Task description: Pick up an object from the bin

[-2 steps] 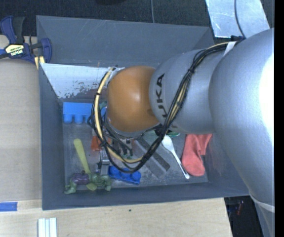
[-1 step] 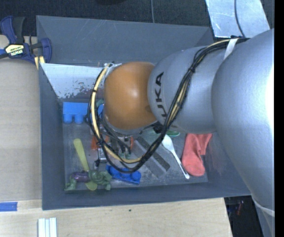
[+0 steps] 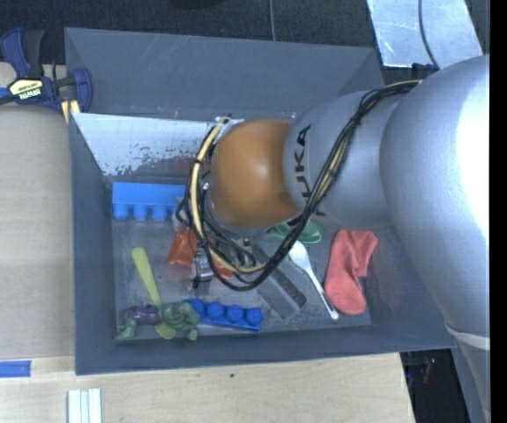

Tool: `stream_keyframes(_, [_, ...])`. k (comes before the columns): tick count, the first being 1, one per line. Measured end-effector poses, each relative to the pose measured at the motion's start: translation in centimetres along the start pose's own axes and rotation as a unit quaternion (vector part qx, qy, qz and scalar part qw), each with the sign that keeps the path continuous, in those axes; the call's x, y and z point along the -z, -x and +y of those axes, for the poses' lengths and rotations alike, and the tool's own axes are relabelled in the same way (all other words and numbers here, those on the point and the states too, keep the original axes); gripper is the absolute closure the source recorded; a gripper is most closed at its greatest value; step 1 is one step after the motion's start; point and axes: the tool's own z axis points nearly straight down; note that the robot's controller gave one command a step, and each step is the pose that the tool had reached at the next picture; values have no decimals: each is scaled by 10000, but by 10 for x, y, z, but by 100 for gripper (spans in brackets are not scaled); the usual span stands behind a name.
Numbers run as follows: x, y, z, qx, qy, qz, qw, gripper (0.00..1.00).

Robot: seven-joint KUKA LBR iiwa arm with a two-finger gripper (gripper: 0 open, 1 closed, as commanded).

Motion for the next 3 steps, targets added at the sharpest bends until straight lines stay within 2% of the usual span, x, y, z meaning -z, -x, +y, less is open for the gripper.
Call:
stream_keyframes(1, [5,-19,-2,454,-19,38,9990,100])
stream_keyframes(2, [5,-19,-2,454,-18,38,9990,100])
stream_keyframes(3, [27,-20,-6,365,-33,135,9992,100])
